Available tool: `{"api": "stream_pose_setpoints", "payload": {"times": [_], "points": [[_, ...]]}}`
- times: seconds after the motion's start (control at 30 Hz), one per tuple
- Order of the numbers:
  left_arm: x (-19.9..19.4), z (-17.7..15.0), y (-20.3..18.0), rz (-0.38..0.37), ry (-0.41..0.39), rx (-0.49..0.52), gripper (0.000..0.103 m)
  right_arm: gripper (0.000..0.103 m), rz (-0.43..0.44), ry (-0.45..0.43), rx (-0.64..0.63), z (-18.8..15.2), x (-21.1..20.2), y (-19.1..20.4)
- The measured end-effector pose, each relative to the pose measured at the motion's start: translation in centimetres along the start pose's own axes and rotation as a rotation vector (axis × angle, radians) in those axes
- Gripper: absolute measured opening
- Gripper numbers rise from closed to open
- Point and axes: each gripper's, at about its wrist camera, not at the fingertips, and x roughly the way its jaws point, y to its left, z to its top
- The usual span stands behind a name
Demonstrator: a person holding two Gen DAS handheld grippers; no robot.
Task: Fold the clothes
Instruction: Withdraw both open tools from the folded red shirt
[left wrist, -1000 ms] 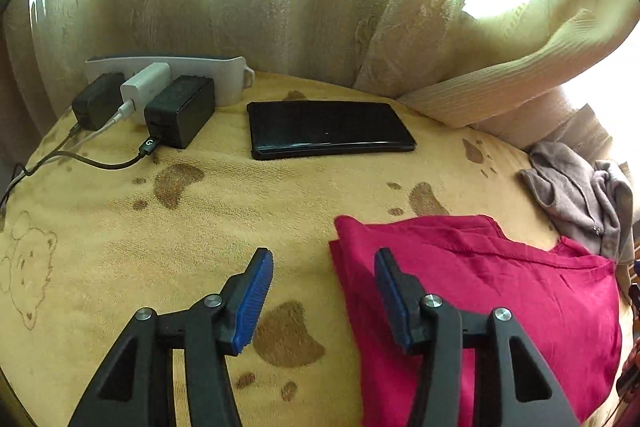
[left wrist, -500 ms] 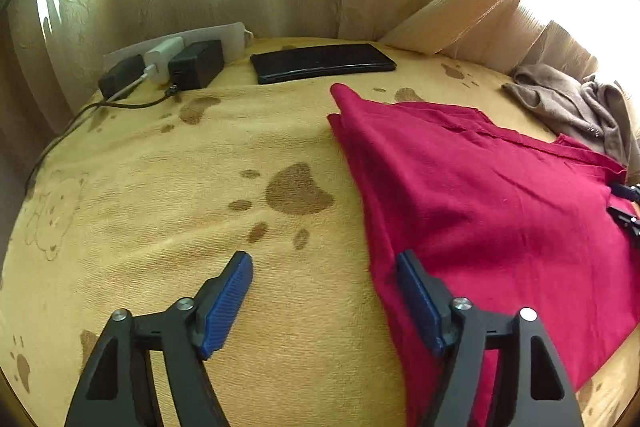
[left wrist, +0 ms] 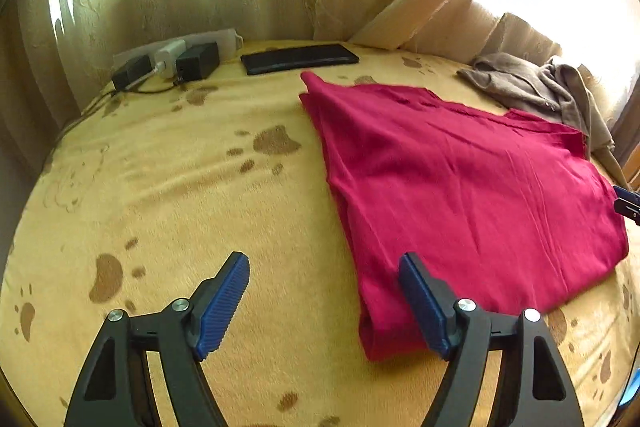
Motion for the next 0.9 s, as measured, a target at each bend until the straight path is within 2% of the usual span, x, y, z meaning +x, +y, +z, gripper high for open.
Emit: {"api": "stream_pose_setpoints", "payload": {"times": [0.07,0.2,0.4,0.5,0.57,0.63,0.73,0.8,0.9], "points": [[0.6,-0.8,0.1,-0.007,0.016,-0.019,0.079,0.083,0.029,0.022,0.018,-1.6,-0.6,0.2],[0.9,-0.9,-0.1,0.004,-0.003,-0.012,0.08,0.083,0.092,0.054,0.015,-3.4,-0.6,1.1],[1.1,-0.9,0.0,0.002,-0.013,0.012,0.081,0.083,0.117,0.054,0.028,-4.3,0.2,1.8],[1.1,-1.0,0.2,-0.007,-0.031,0.024,0.082,0.082,0.107,0.05,0.022,-4.3,0.3,2.0],[1.1,-1.0,0.2,-0.012,-0.031,0.023,0.082,0.077,0.093,0.048,0.015,-4.3,0.2,2.1],[1.0,-1.0,0.2,-0.013,-0.028,0.023,0.082,0.062,0.08,0.046,0.008,-4.3,0.1,2.3],[1.0,-0.8,0.4,-0.02,-0.01,0.017,0.082,0.062,0.058,0.02,0.05,-4.0,-0.8,1.6],[0.6,-0.5,0.7,-0.004,0.007,-0.005,0.082,0.062,0.006,-0.013,0.044,-2.9,-1.6,1.4],[-0.7,0.0,0.8,0.049,-0.031,-0.01,0.082,0.062,-0.058,-0.068,0.014,-1.1,-2.7,1.3]]}}
